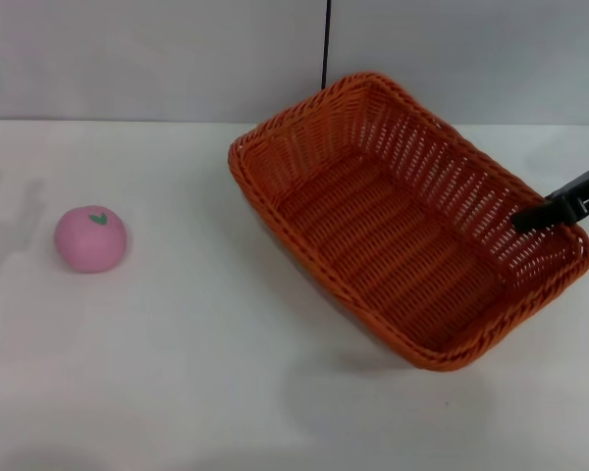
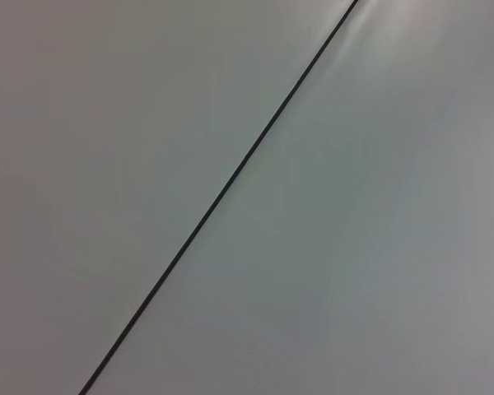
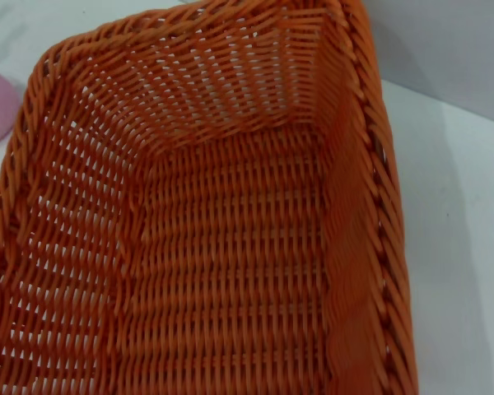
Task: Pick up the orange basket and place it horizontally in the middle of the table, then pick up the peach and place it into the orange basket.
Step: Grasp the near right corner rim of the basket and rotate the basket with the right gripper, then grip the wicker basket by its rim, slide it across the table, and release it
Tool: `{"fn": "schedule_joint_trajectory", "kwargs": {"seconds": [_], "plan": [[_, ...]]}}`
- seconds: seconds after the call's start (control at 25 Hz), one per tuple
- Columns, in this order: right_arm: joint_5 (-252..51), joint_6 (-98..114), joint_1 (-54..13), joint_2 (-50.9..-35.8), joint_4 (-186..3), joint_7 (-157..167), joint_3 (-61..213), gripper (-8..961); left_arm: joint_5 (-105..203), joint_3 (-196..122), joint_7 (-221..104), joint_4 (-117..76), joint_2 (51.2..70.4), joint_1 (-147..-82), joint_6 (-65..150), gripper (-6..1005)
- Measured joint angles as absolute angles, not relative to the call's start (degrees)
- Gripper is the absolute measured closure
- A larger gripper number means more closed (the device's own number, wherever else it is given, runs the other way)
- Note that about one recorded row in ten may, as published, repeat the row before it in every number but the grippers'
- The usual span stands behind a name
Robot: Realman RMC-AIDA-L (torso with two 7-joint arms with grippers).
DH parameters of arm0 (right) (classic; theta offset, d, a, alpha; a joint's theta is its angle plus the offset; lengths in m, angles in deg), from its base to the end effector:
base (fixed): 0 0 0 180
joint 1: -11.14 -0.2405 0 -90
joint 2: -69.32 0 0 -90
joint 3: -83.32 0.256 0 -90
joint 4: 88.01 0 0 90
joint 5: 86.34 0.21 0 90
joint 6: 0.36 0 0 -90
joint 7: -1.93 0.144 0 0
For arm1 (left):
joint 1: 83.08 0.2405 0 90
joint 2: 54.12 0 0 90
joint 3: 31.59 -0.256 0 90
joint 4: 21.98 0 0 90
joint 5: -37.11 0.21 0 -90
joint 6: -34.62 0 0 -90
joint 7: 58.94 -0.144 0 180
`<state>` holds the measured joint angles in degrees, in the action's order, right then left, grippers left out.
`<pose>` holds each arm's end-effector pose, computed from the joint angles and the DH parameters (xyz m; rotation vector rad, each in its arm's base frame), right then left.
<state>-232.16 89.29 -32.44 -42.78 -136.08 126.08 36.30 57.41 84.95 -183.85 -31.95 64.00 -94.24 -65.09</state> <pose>0.2471 0.3893 0.0518 -2.6358 1.1660 -0.1818 -0.3407 0.2385 0.0700 -1.3588 -0.6499 -1.4893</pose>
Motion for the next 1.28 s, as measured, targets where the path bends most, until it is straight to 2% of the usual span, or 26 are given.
{"fn": "schedule_joint_trajectory", "kwargs": {"seconds": [0.2,0.56,0.68,1.08,1.28], "plan": [[-232.2,89.7,-32.4,-42.81,-136.2,125.9,36.3,790,57.4,85.0,-183.8,-31.8,64.00,-94.2,-65.3,274],[-229.9,94.0,-29.5,-42.80,-146.0,125.0,37.1,792,57.4,85.2,-183.8,-31.8,64.00,-94.1,-65.4,273],[-226.2,96.7,-27.7,-42.05,-151.4,124.2,37.9,794,57.4,85.2,-183.8,-31.8,64.00,-94.2,-65.4,273],[-223.1,105.5,-28.7,-40.87,-156.9,111.8,45.9,795,57.4,85.4,-183.8,-31.7,63.93,-94.5,-65.0,274],[-220.5,105.1,-28.8,-40.83,-157.6,107.2,46.1,795,57.4,85.3,-183.9,-31.7,64.03,-94.9,-64.8,275]]}}
